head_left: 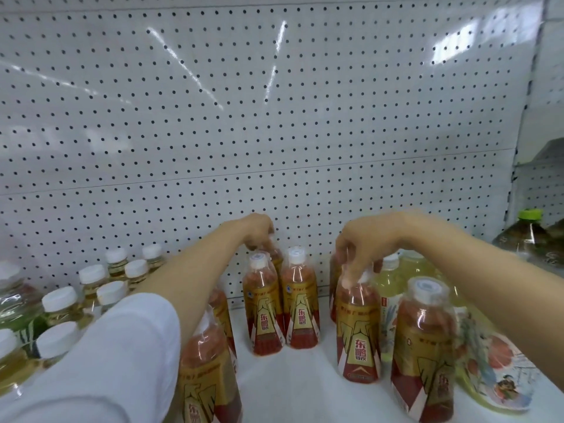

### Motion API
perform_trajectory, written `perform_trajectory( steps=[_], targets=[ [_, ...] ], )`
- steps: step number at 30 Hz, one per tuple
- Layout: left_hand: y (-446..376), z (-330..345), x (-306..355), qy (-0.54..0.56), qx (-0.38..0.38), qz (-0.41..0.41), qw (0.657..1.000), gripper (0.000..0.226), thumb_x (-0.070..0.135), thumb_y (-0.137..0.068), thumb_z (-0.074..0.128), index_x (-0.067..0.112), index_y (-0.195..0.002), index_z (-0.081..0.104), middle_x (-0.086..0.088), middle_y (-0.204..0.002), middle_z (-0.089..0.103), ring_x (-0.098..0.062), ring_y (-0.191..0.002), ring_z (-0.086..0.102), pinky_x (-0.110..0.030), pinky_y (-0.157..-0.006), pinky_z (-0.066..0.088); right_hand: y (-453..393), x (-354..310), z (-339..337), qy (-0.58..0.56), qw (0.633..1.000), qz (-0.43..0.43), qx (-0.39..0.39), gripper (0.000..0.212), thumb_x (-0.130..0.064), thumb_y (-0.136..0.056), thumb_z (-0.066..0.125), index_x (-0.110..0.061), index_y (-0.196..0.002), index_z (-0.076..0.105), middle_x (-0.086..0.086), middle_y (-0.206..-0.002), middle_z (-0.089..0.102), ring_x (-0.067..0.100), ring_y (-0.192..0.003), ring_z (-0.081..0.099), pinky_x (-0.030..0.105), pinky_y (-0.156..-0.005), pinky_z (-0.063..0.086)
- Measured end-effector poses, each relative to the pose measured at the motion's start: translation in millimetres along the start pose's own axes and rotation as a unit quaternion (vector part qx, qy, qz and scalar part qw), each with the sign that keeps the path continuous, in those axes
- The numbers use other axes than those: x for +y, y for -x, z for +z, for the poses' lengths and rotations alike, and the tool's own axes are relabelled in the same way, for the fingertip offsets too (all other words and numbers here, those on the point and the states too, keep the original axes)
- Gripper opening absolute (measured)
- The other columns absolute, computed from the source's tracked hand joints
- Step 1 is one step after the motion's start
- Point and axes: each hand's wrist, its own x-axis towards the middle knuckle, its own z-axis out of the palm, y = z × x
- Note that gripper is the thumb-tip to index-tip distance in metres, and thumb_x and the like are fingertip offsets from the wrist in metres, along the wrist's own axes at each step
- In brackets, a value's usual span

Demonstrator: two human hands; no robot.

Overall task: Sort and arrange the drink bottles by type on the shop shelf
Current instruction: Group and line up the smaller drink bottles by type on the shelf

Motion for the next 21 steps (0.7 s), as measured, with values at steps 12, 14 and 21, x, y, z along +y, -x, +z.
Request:
perform_trajectory(
  steps=[12,14,21],
  targets=[
    [113,-107,-12,0.111,0.215,0.027,0.97,0.039,0.016,-0.095,0.066,0.008,-0.132,0.06,-0.006,-0.121,0.059,-0.018,-0.091,0.061,-0.03,-0.069,0.056,9,0,22,-0.025,0.993,-0.041,0.107,0.059,-0.031,-0.063,0.09,-0.018,-0.117,0.068,-0.001,-0.111,0.068,0.019,-0.102,0.065,0.034,-0.09,0.055],
    [138,-126,-8,0.108,0.255,0.028,0.961,0.038,0.017,-0.095,0.066,0.01,-0.132,0.061,-0.006,-0.122,0.061,-0.016,-0.085,0.062,-0.026,-0.064,0.052,8,-8,24,-0.033,0.992,-0.05,0.115,0.058,-0.031,-0.062,0.09,-0.02,-0.116,0.069,-0.003,-0.111,0.068,0.017,-0.104,0.063,0.034,-0.093,0.052],
    [201,-149,1,0.131,0.249,0.064,0.957,0.031,0.02,-0.093,0.068,0.011,-0.124,0.067,0.001,-0.109,0.07,-0.013,-0.092,0.068,-0.025,-0.064,0.06,6,-33,32,-0.047,0.987,-0.078,0.132,0.054,-0.029,-0.065,0.089,-0.022,-0.114,0.069,-0.006,-0.105,0.068,0.015,-0.097,0.063,0.03,-0.088,0.051]
  ],
)
